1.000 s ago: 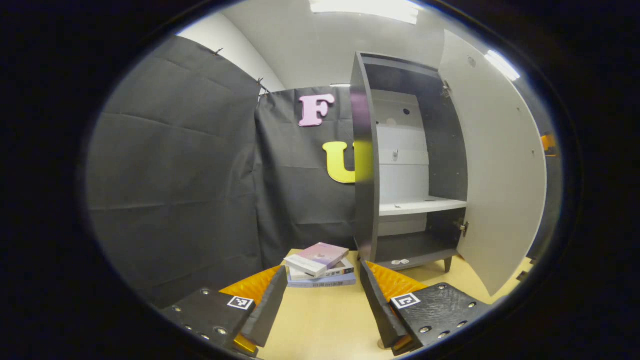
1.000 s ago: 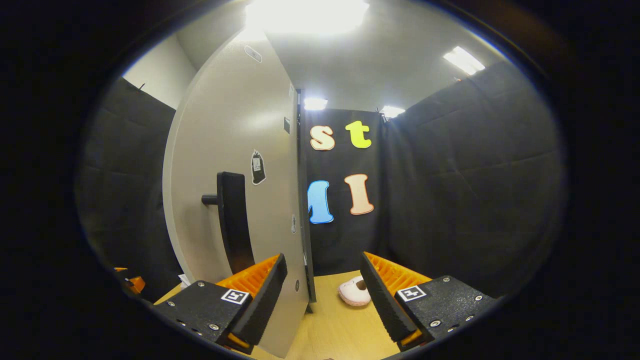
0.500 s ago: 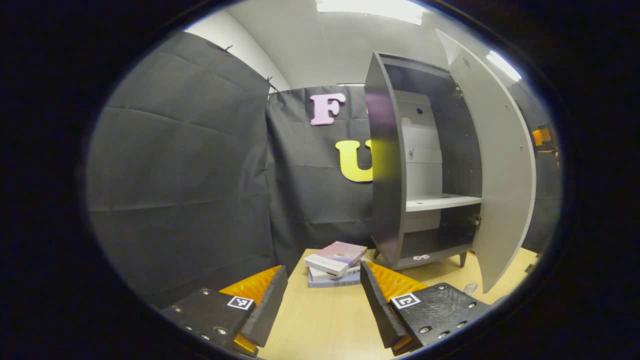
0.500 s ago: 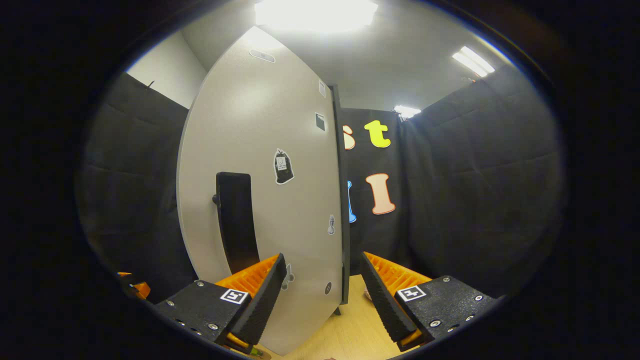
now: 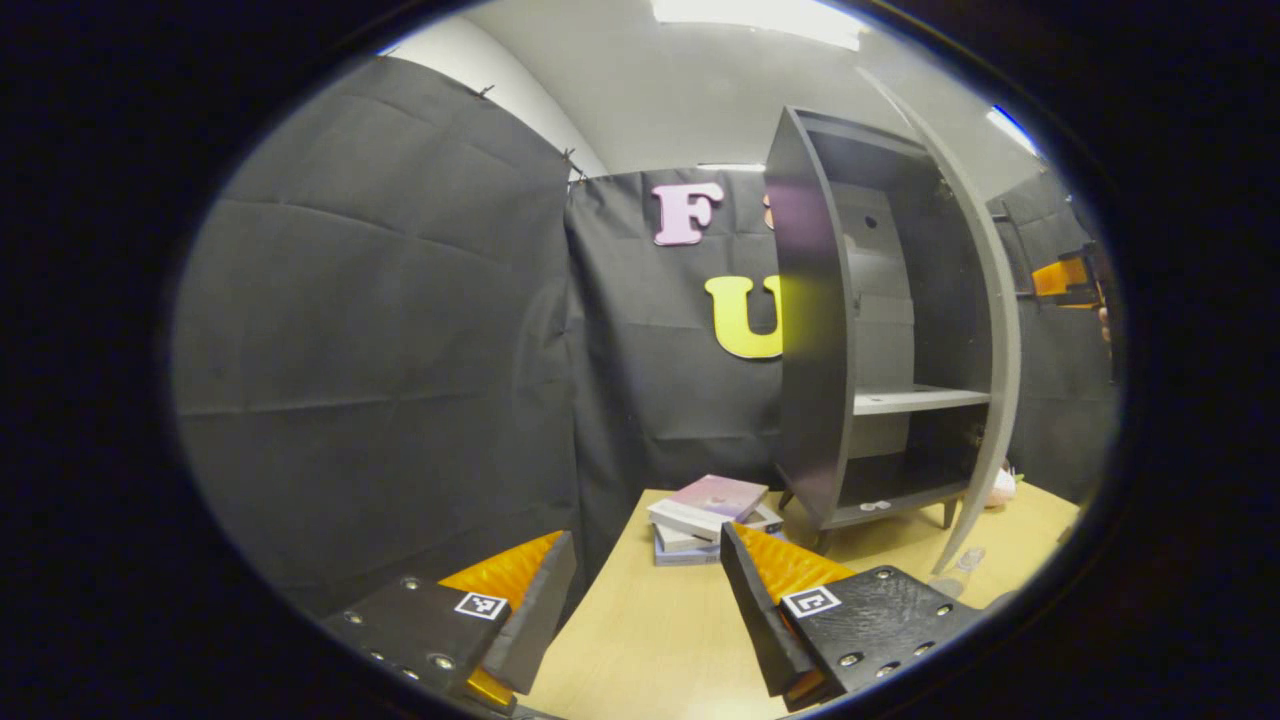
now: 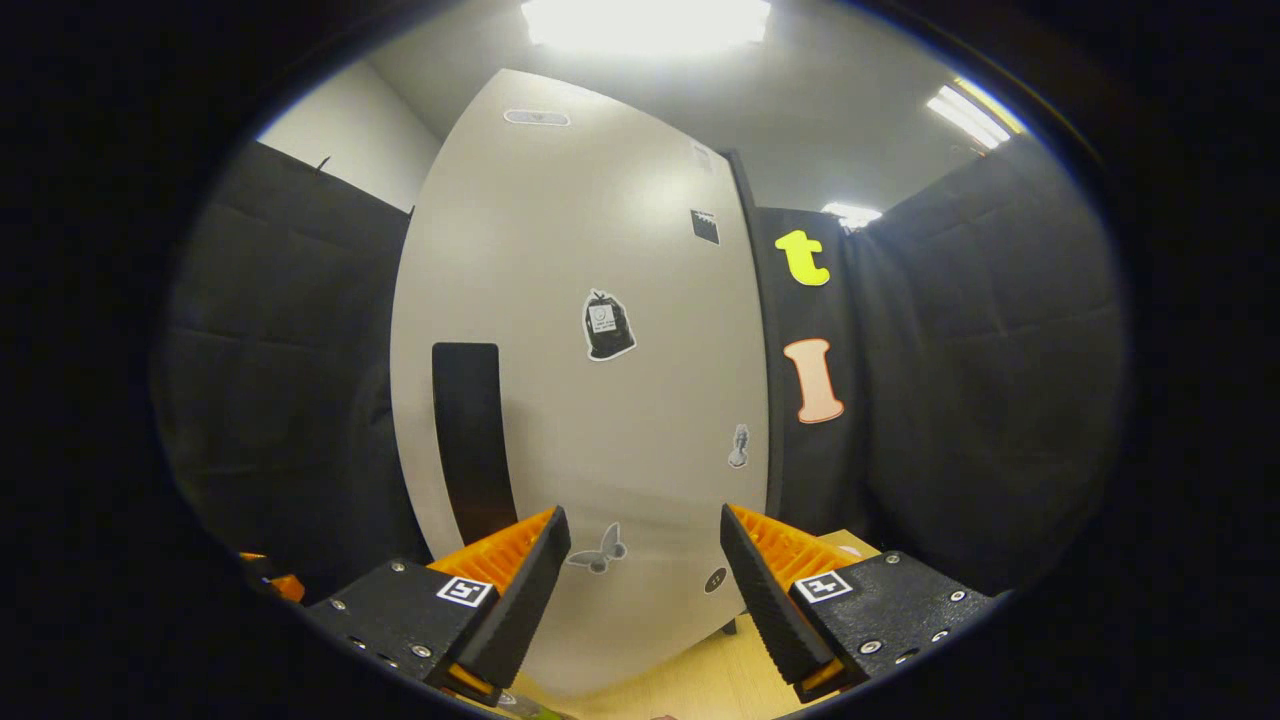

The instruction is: Open the cabinet door with the right hand, grasp the bottle in the cabinet with the left hand and place it on the coaster, then close the cabinet door with the right hand.

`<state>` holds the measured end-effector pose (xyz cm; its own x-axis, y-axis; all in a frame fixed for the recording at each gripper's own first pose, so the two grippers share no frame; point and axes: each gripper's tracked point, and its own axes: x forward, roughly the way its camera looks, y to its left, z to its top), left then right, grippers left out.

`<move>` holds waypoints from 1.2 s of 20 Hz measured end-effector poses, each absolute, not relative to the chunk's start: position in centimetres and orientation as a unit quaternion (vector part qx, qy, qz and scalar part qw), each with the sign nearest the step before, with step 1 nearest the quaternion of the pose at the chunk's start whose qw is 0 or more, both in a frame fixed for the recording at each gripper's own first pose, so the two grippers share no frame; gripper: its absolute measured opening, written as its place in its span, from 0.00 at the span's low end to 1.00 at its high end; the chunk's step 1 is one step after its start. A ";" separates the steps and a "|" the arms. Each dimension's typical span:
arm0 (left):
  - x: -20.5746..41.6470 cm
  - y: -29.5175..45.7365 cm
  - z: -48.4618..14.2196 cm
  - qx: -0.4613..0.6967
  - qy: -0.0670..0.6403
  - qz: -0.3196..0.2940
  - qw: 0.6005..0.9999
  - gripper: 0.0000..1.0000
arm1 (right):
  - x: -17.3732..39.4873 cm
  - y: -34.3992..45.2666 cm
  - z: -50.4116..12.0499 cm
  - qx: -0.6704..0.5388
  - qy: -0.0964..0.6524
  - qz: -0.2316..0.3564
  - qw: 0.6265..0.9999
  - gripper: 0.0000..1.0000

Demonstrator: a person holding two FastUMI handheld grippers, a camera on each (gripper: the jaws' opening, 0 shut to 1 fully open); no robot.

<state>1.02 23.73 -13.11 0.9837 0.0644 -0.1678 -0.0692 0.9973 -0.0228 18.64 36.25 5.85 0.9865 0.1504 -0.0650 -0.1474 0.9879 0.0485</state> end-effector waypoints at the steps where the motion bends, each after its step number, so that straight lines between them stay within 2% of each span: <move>1: 1.0 23.9 -13.2 -0.016 0.084 0.035 0.996 0.80 | 18.9 36.4 5.8 0.023 0.036 0.078 0.996 0.94; 7: 1.1 23.2 -13.0 -0.027 0.083 0.029 0.996 0.80 | 18.2 34.9 5.1 0.014 0.048 0.078 0.996 0.94; 9: 1.2 22.3 -12.7 -0.033 0.084 0.023 0.996 0.87 | 17.7 33.9 5.1 0.011 0.044 0.078 0.996 0.94; 10: 1.4 21.6 -12.5 -0.035 0.085 0.020 0.996 0.80 | 17.5 33.3 5.2 0.009 0.038 0.079 0.996 0.94; 11: 1.5 21.0 -12.1 -0.036 0.084 0.017 0.996 0.80 | 17.2 32.7 5.1 0.007 0.033 0.083 0.996 0.94; 12: 1.6 20.4 -11.7 -0.036 0.082 0.016 0.996 0.87 | 17.0 32.0 5.0 0.005 0.030 0.086 0.996 0.94; 13: 1.6 19.7 -11.1 -0.036 0.079 0.015 0.996 0.80 | 16.9 31.2 4.7 0.005 0.028 0.088 0.996 0.94; 14: 1.6 18.9 -10.7 -0.035 0.078 0.016 0.996 0.87 | 16.7 30.4 4.4 0.008 0.031 0.092 0.995 0.94; 16: 1.5 17.2 -9.8 -0.032 0.075 0.014 0.997 0.84 | 16.5 29.2 3.8 0.017 0.036 0.102 0.994 0.94; 19: 1.5 14.4 -8.4 -0.027 0.070 0.009 0.997 0.87 | 16.3 27.0 3.2 0.021 0.041 0.110 0.993 0.94; 21: 1.4 12.5 -7.8 -0.024 0.067 0.007 0.997 0.80 | 16.1 25.6 3.1 0.021 0.043 0.112 0.993 0.94; 23: 1.2 10.6 -7.2 -0.024 0.066 0.002 0.998 0.80 | 16.1 24.2 3.0 0.022 0.043 0.111 0.993 0.94; 24: 1.1 9.8 -6.8 -0.024 0.065 0.001 0.998 0.84 | 16.0 23.4 3.1 0.022 0.043 0.111 0.993 0.94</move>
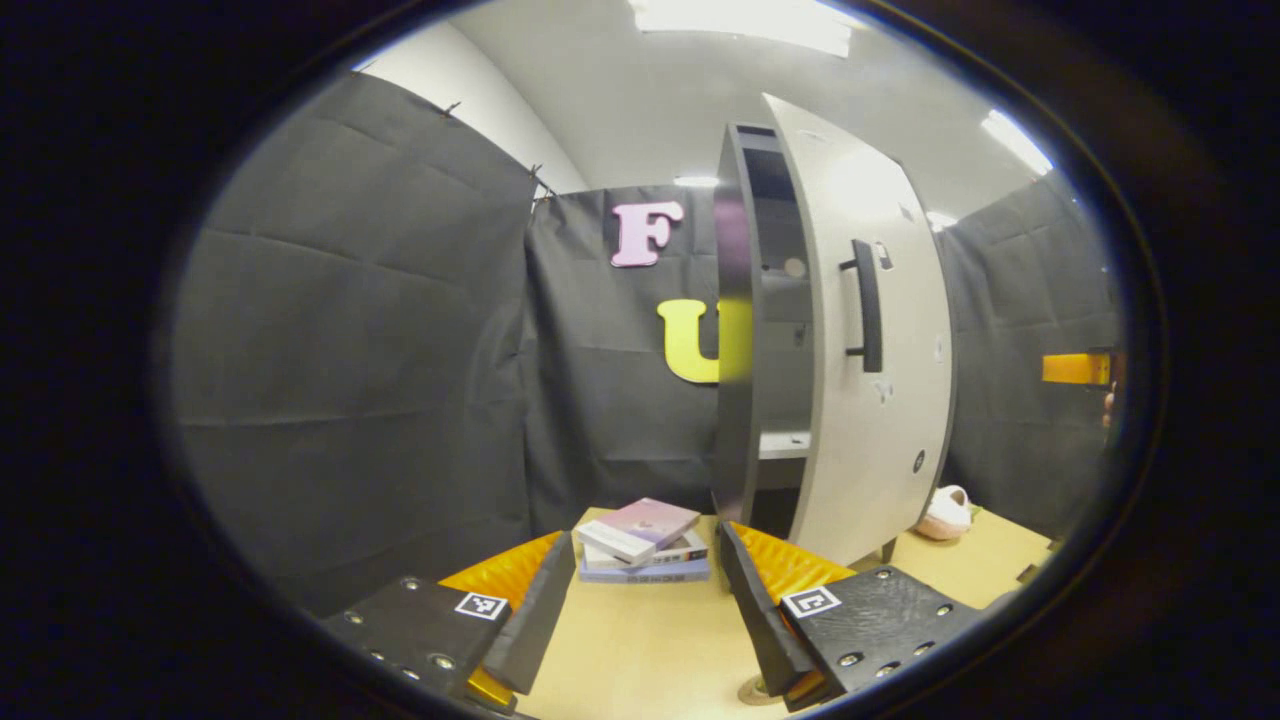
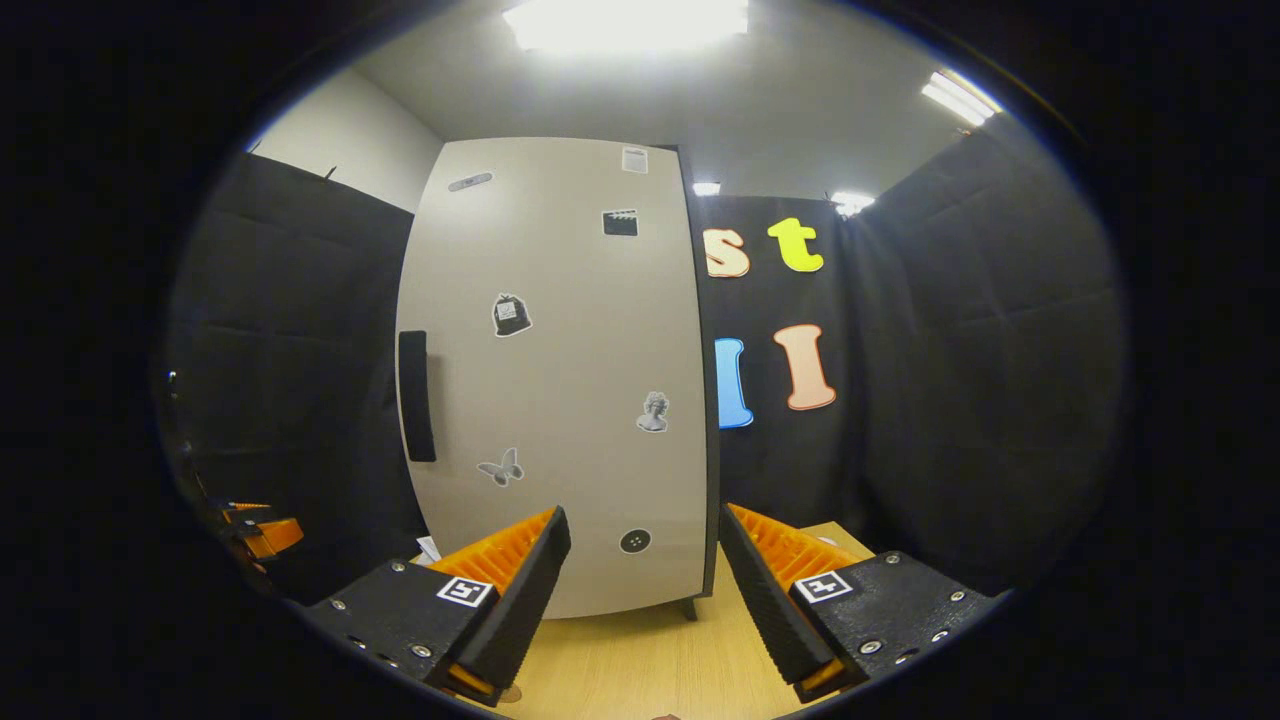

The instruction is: Open the cabinet door with the right hand, grasp the bottle in the cabinet with the left hand and place it on the coaster, then close the cabinet door with the right hand.

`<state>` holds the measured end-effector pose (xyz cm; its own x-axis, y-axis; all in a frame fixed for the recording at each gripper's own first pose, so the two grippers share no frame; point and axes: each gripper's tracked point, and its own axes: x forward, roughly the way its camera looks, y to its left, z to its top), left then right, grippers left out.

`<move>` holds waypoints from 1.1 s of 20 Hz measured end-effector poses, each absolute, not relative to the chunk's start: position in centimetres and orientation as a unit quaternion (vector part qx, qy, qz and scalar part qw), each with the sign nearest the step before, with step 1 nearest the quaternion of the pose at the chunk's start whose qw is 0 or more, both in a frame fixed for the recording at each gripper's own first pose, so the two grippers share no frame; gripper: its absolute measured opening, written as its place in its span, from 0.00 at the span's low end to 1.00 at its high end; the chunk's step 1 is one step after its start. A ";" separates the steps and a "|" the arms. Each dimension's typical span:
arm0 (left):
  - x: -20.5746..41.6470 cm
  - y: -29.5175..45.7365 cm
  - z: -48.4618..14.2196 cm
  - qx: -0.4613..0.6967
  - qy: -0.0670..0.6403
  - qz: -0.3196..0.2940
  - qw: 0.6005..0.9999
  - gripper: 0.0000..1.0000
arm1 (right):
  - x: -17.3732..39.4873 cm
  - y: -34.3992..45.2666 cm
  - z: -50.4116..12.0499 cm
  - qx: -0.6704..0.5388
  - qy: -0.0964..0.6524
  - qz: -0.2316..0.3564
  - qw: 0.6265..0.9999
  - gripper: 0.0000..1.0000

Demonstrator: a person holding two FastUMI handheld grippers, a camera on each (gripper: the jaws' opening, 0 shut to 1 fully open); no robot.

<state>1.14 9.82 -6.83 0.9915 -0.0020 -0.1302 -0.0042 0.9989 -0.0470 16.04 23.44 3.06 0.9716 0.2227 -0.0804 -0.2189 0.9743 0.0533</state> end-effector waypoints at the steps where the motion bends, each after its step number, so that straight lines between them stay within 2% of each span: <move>1: 1.1 8.9 -6.5 -0.025 0.065 -0.002 0.998 0.80 | 15.9 22.8 3.0 0.022 0.043 0.111 0.993 0.94; 2: 1.0 8.0 -6.0 -0.028 0.062 -0.004 0.998 0.84 | 15.8 22.0 3.0 0.021 0.042 0.112 0.993 0.94; 4: 0.8 6.5 -5.1 -0.034 0.057 -0.005 0.998 0.80 | 15.6 20.4 3.0 0.016 0.042 0.110 0.993 0.94; 6: 0.5 5.2 -4.4 -0.039 0.054 -0.008 0.998 0.87 | 15.4 18.9 2.9 0.015 0.041 0.105 0.994 0.94; 8: 0.3 4.1 -3.7 -0.039 0.049 -0.008 0.998 0.84 | 15.3 17.6 2.9 0.020 0.040 0.101 0.994 0.94; 9: 0.3 3.5 -3.2 -0.037 0.045 -0.009 0.998 0.87 | 15.3 17.0 2.8 0.024 0.040 0.099 0.994 0.94; 10: 0.2 3.0 -3.1 -0.034 0.042 -0.009 0.998 0.84 | 15.2 16.4 2.7 0.026 0.041 0.098 0.994 0.94; 12: -0.1 2.0 -2.7 -0.033 0.040 -0.011 0.999 0.87 | 15.1 15.4 2.6 0.028 0.041 0.093 0.994 0.94; 13: -0.2 1.6 -2.5 -0.032 0.038 -0.011 0.999 0.84 | 15.0 14.8 2.6 0.029 0.041 0.090 0.995 0.94; 17: 0.0 0.5 -1.8 -0.027 0.034 -0.015 0.999 0.84 | 14.6 13.1 2.8 0.027 0.033 0.076 0.996 0.94; 18: 0.0 0.4 -1.7 -0.025 0.033 -0.015 0.999 0.80 | 14.6 12.6 2.8 0.027 0.032 0.071 0.997 0.94; 20: 0.2 0.2 -1.5 -0.023 0.031 -0.017 0.999 0.80 | 14.5 12.3 2.6 0.030 0.033 0.067 0.997 0.94; 22: 0.2 0.3 -1.4 -0.024 0.031 -0.017 0.999 0.87 | 14.6 12.3 2.5 0.033 0.036 0.065 0.997 0.94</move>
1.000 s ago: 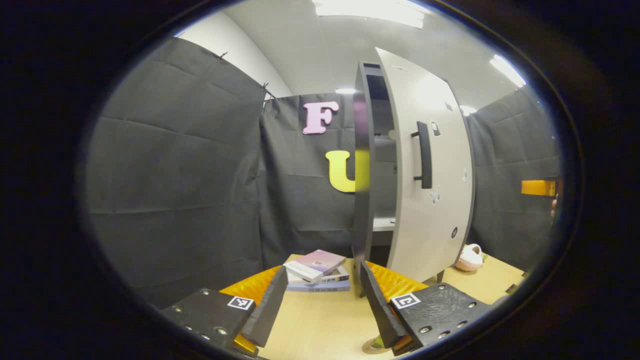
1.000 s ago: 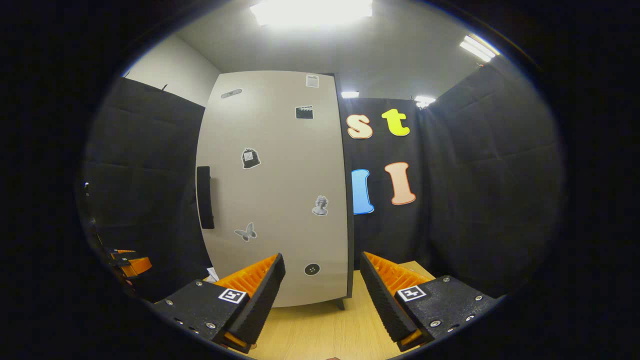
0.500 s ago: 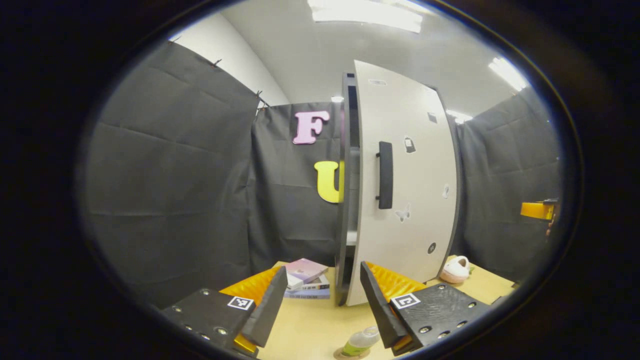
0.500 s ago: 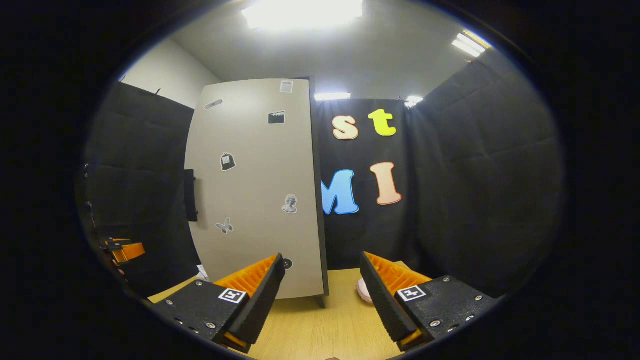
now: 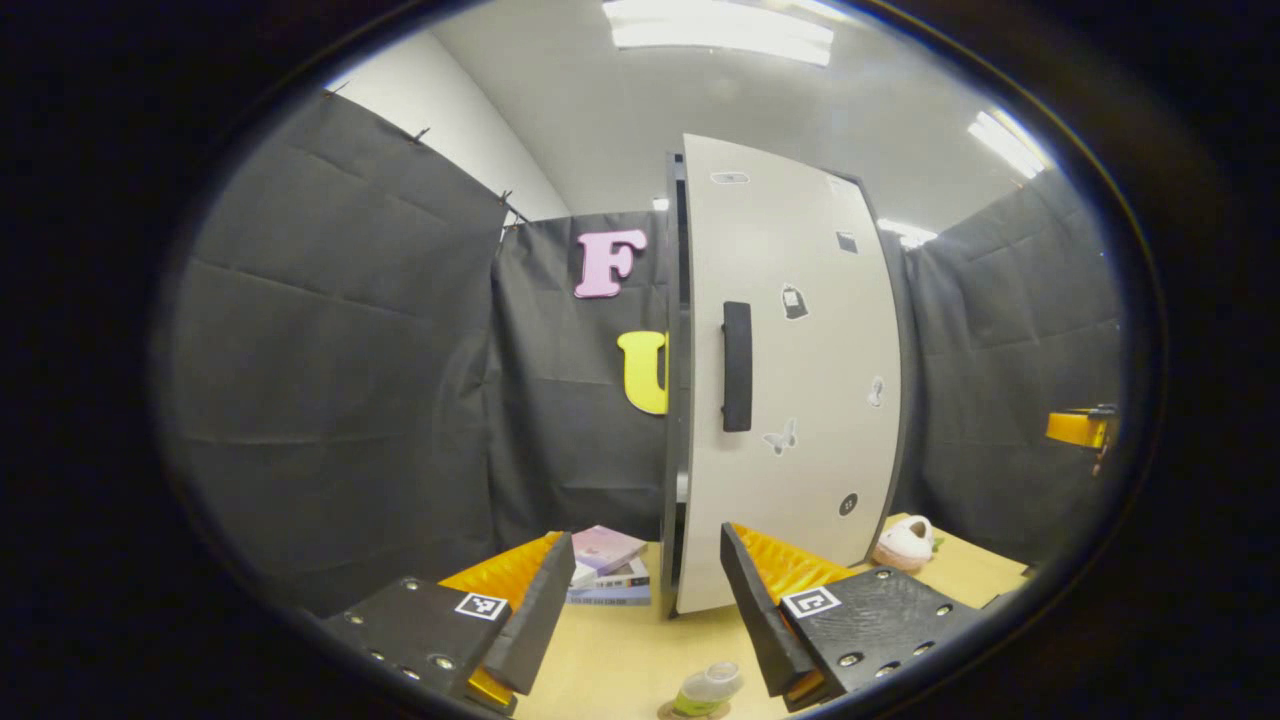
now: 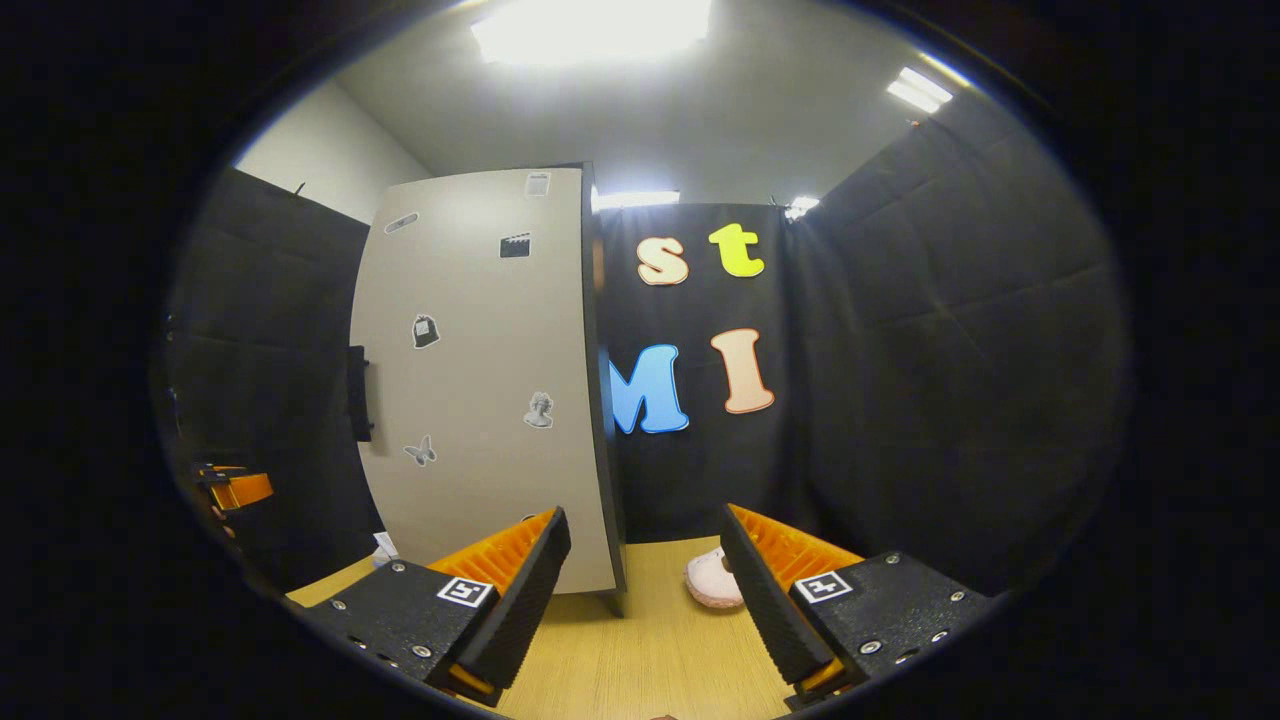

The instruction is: Open the cabinet door with the right hand, grasp the bottle in the cabinet with the left hand and place it on the coaster, then close the cabinet door with the right hand.

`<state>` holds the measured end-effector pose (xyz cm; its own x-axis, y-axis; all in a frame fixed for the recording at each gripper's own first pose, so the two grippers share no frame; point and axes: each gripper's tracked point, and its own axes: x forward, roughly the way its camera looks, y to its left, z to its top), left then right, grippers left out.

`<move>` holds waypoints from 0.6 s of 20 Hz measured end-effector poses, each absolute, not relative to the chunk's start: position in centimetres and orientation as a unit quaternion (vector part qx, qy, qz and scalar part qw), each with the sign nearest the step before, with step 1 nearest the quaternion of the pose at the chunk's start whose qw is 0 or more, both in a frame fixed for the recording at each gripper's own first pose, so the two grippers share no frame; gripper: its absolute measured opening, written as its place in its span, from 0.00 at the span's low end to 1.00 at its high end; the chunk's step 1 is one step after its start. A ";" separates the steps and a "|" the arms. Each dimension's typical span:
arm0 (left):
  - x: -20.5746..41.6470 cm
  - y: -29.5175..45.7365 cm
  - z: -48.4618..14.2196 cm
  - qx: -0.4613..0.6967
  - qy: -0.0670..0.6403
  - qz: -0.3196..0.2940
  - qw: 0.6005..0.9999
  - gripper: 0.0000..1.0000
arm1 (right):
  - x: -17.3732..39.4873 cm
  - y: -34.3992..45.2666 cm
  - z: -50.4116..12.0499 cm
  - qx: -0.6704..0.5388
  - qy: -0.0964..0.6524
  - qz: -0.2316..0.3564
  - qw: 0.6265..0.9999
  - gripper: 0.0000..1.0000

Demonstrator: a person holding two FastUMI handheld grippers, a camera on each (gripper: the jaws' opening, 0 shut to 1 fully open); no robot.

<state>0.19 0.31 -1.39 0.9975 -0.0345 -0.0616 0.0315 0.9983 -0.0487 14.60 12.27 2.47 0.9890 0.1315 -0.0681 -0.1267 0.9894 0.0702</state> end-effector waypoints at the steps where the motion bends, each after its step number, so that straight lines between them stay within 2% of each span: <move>1: 0.1 0.4 -1.3 -0.024 0.031 -0.016 0.999 0.87 | 14.6 12.3 2.4 0.032 0.037 0.064 0.997 0.94; 12: 0.6 2.6 -0.7 -0.023 0.027 -0.011 0.999 0.87 | 15.3 13.6 3.8 0.027 0.027 0.062 0.997 0.94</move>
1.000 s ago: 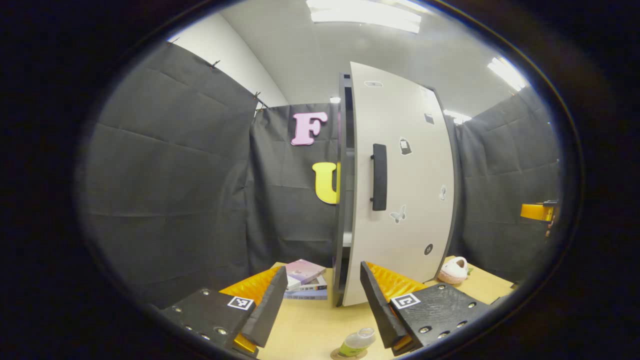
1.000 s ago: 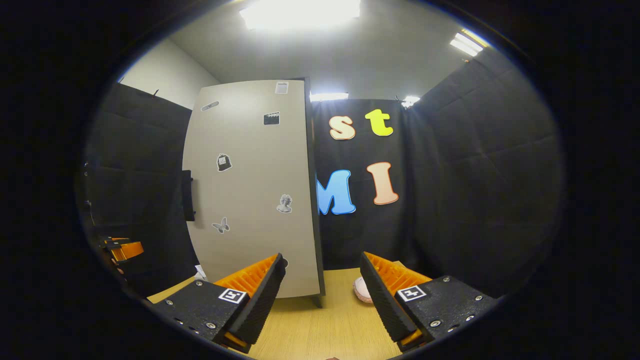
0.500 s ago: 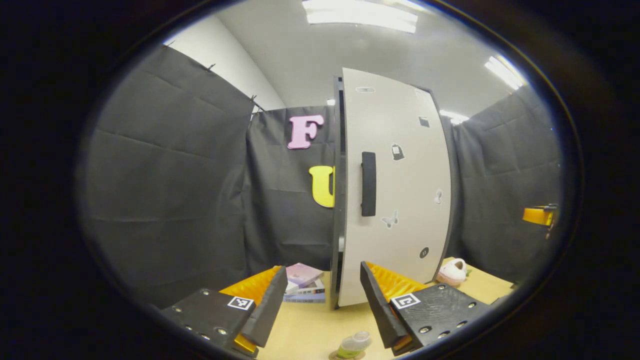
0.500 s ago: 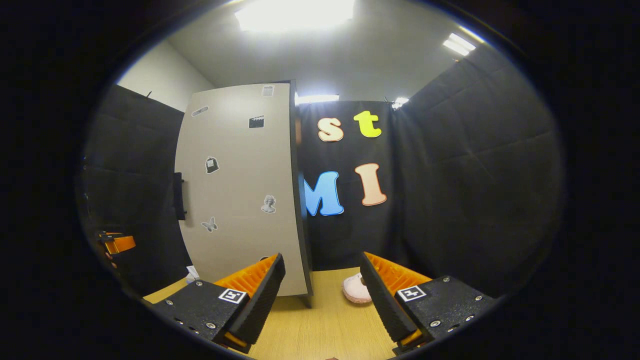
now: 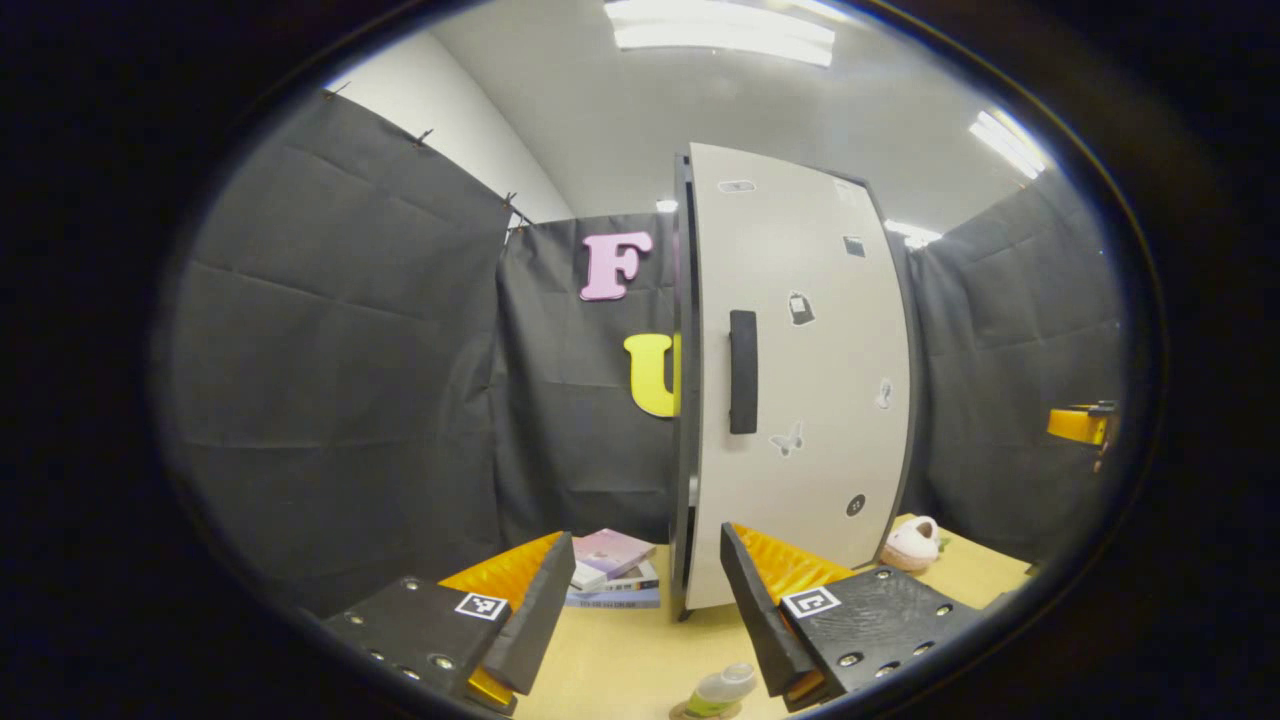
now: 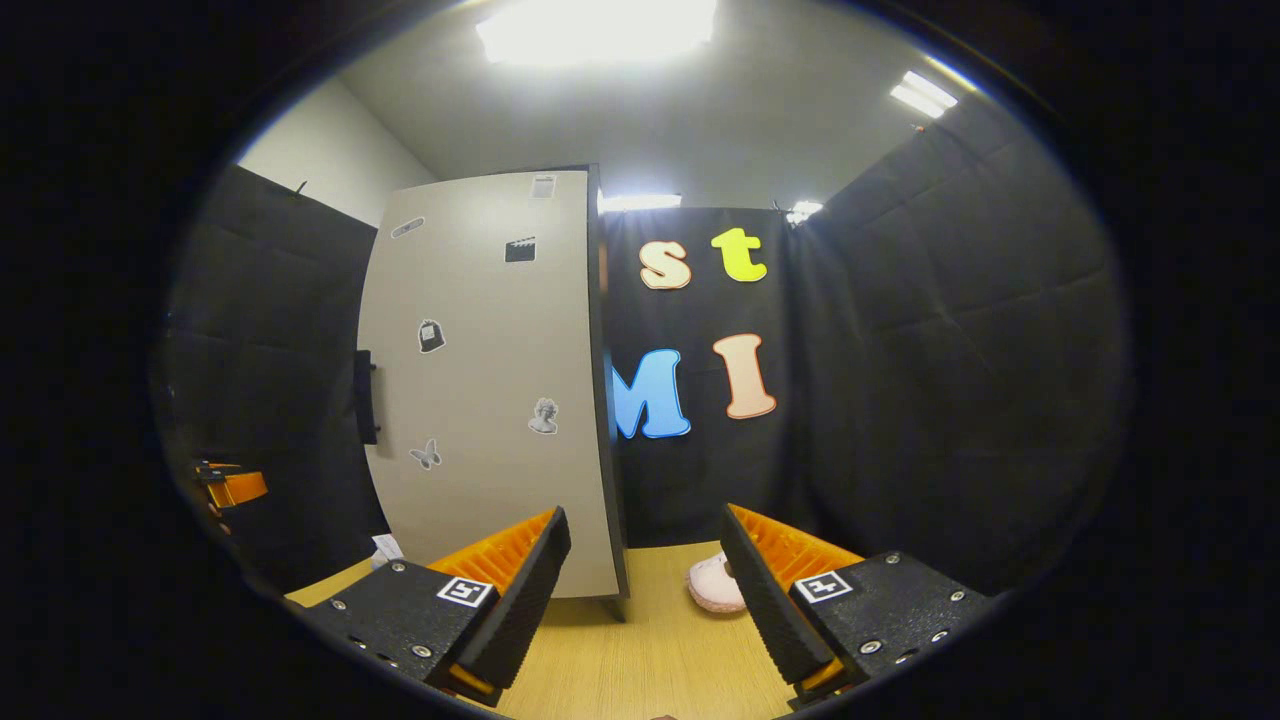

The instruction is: Open the cabinet door with the right hand, grasp the bottle in the cabinet with the left hand and place it on the coaster, then close the cabinet door with the right hand.

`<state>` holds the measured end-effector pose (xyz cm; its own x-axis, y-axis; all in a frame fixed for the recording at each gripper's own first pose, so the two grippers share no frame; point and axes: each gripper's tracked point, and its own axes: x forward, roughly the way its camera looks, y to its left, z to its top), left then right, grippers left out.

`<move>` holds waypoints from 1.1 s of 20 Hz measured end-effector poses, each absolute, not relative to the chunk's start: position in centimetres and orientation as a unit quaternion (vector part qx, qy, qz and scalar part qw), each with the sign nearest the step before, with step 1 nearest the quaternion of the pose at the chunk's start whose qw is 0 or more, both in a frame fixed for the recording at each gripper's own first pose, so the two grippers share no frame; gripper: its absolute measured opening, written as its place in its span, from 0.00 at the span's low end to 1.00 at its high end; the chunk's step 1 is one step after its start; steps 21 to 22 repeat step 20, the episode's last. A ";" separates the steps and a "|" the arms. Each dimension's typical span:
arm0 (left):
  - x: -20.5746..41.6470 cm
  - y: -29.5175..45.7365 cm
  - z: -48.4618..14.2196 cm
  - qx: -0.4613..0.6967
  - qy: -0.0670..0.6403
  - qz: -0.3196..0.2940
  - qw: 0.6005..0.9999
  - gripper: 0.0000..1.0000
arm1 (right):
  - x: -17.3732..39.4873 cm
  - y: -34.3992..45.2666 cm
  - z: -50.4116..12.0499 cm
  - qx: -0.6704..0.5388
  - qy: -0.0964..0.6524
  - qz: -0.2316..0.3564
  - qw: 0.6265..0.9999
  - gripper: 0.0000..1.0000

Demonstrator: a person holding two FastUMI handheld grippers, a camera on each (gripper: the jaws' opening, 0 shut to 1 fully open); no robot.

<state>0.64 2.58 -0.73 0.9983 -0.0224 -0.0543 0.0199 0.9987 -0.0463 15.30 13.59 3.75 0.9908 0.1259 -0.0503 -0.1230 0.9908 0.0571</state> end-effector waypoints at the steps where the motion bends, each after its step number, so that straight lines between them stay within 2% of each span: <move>1: 0.7 2.7 -0.7 -0.023 0.028 -0.010 0.999 0.87 | 15.3 13.7 3.8 0.026 0.026 0.062 0.997 0.94; 15: 1.3 4.1 -0.8 -0.025 0.027 -0.010 0.999 0.87 | 14.9 14.2 3.6 0.026 0.030 0.055 0.998 0.94; 16: 1.2 4.1 -0.7 -0.025 0.026 -0.011 0.999 0.84 | 15.0 14.3 3.7 0.026 0.030 0.055 0.998 0.94; 22: 1.1 4.0 -0.6 -0.022 0.024 -0.013 0.999 0.87 | 14.7 14.2 3.7 0.026 0.031 0.053 0.998 0.94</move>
